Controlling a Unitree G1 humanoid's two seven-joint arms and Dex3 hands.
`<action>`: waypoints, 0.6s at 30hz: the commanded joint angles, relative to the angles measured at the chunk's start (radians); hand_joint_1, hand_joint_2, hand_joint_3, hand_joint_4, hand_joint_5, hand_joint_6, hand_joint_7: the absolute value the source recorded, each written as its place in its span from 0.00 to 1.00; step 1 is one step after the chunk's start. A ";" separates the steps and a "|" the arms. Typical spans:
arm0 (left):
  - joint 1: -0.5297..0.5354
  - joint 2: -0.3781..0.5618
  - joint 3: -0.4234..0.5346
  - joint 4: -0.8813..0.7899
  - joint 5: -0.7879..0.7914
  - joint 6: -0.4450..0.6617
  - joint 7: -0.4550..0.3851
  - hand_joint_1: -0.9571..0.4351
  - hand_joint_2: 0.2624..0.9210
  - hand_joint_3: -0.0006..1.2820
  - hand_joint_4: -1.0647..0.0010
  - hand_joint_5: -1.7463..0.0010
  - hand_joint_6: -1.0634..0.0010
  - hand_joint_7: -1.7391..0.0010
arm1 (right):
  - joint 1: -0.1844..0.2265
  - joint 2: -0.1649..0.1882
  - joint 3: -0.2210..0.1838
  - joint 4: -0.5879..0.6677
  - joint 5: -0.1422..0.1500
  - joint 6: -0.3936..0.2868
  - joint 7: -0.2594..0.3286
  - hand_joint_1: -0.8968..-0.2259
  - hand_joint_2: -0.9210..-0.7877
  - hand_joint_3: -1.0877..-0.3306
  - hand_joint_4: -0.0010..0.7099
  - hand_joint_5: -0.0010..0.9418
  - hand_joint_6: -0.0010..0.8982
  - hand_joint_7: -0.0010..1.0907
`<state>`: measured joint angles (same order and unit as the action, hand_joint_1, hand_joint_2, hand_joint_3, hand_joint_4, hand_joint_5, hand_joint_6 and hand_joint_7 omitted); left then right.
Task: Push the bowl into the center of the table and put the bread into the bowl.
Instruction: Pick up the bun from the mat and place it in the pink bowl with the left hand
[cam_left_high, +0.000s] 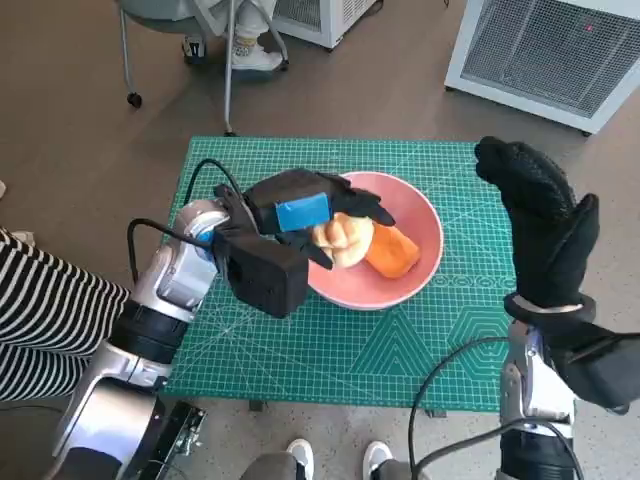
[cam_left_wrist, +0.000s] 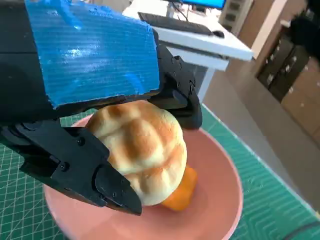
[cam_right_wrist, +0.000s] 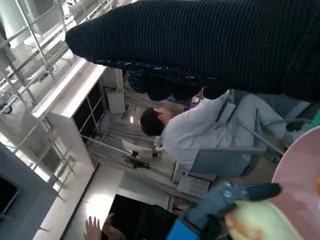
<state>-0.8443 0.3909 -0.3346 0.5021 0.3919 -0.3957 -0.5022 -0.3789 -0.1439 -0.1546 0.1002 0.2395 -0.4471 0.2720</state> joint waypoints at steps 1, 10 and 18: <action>-0.041 0.012 0.014 0.029 -0.021 -0.037 -0.013 0.50 0.82 0.00 0.74 1.00 0.66 0.98 | 0.010 -0.007 -0.006 0.001 -0.005 0.016 -0.010 0.31 0.00 0.49 0.27 0.00 0.14 0.34; -0.072 0.008 0.083 0.120 -0.194 -0.086 -0.147 0.28 0.88 0.01 0.98 1.00 0.95 1.00 | -0.008 -0.009 -0.006 0.014 -0.004 0.020 -0.011 0.30 0.00 0.49 0.27 0.00 0.14 0.34; -0.076 -0.059 0.219 0.196 -0.441 -0.086 -0.241 0.14 0.99 0.14 1.00 1.00 0.99 1.00 | -0.034 -0.013 -0.002 -0.004 -0.006 0.043 -0.018 0.32 0.00 0.49 0.27 0.00 0.13 0.35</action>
<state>-0.9029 0.3657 -0.1710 0.6658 0.0372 -0.4739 -0.7176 -0.4033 -0.1514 -0.1563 0.0995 0.2354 -0.4272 0.2633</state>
